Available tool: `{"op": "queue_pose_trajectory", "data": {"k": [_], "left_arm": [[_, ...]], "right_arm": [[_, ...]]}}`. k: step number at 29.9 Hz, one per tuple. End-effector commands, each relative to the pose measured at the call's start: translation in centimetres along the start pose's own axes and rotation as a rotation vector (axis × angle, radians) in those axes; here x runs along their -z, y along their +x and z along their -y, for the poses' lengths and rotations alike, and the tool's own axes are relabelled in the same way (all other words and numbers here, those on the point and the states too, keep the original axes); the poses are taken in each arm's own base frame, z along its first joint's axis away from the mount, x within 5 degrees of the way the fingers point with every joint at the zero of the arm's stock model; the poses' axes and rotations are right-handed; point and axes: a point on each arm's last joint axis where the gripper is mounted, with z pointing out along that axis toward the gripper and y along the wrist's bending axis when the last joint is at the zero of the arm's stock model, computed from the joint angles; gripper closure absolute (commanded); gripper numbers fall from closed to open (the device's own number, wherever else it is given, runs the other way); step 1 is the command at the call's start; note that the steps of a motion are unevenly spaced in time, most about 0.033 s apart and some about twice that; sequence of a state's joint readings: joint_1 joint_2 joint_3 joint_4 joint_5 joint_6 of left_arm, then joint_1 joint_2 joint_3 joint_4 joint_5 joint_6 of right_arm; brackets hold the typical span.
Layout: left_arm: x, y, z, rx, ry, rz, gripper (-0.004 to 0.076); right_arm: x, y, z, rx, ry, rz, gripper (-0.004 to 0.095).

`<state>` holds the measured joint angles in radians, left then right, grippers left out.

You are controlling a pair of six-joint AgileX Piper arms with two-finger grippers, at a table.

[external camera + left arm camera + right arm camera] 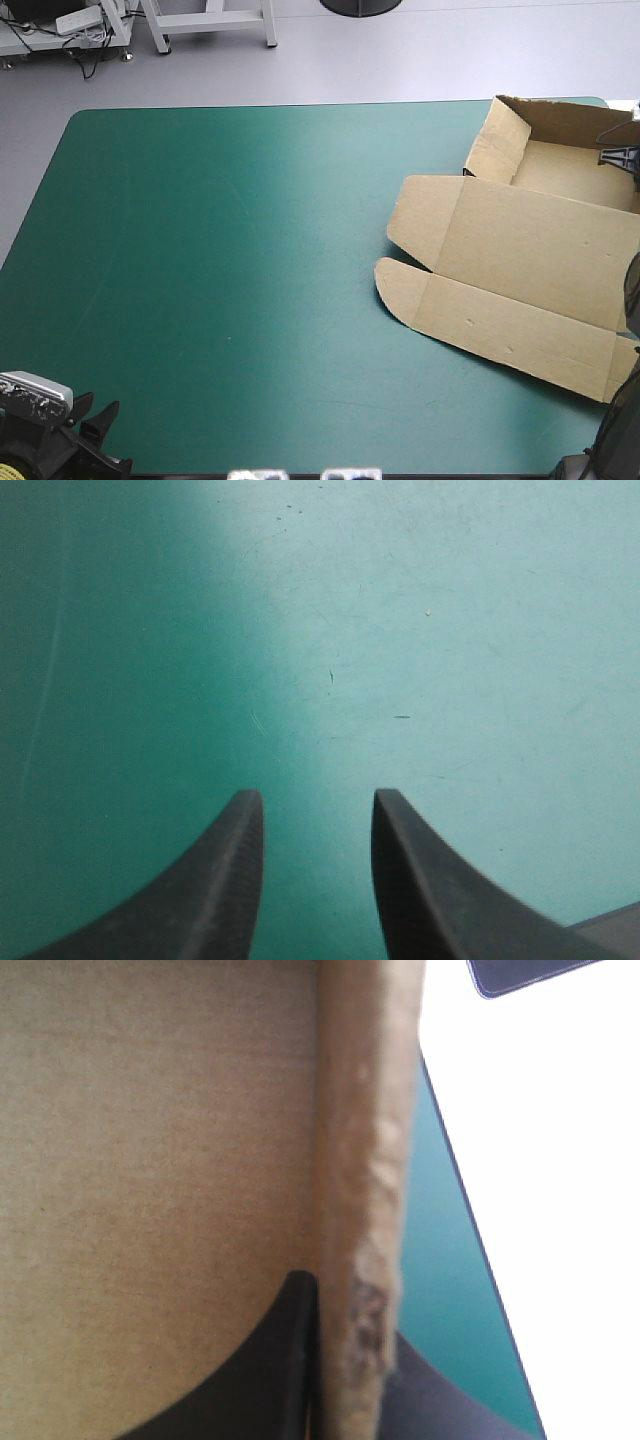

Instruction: Fold the box

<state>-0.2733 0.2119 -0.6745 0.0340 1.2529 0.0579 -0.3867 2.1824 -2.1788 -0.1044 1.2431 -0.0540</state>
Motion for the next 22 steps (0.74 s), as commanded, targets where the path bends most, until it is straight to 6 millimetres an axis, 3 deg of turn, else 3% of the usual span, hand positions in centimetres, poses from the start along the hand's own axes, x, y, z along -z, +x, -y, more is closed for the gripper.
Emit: {"op": "queue_pose_trajectory", "data": {"k": [1,8,12,18,22], "left_arm": [[0.3,-0.1,0.0,-0.002,0.007,-0.037,0.0466],[0.3,-0.2,0.0,-0.002,0.007,-0.039,0.0466],[0.3,-0.2,0.0,-0.002,0.007,-0.039,0.0467],[0.3,-0.2,0.0,-0.002,0.007,-0.039,0.0467],[0.3,-0.2,0.0,-0.002,0.007,-0.037,0.0467]], "right_arm": [[2.9,-0.2,1.0,0.045,0.019,0.074,0.0769],[2.9,-0.9,0.4,0.077,0.002,0.131,0.038],[4.2,-1.3,1.0,0.074,0.037,0.16,0.0355],[9.4,-2.0,1.1,0.056,0.013,0.299,0.0356],[15.5,-1.5,1.5,0.059,0.007,0.427,0.0358]]}}
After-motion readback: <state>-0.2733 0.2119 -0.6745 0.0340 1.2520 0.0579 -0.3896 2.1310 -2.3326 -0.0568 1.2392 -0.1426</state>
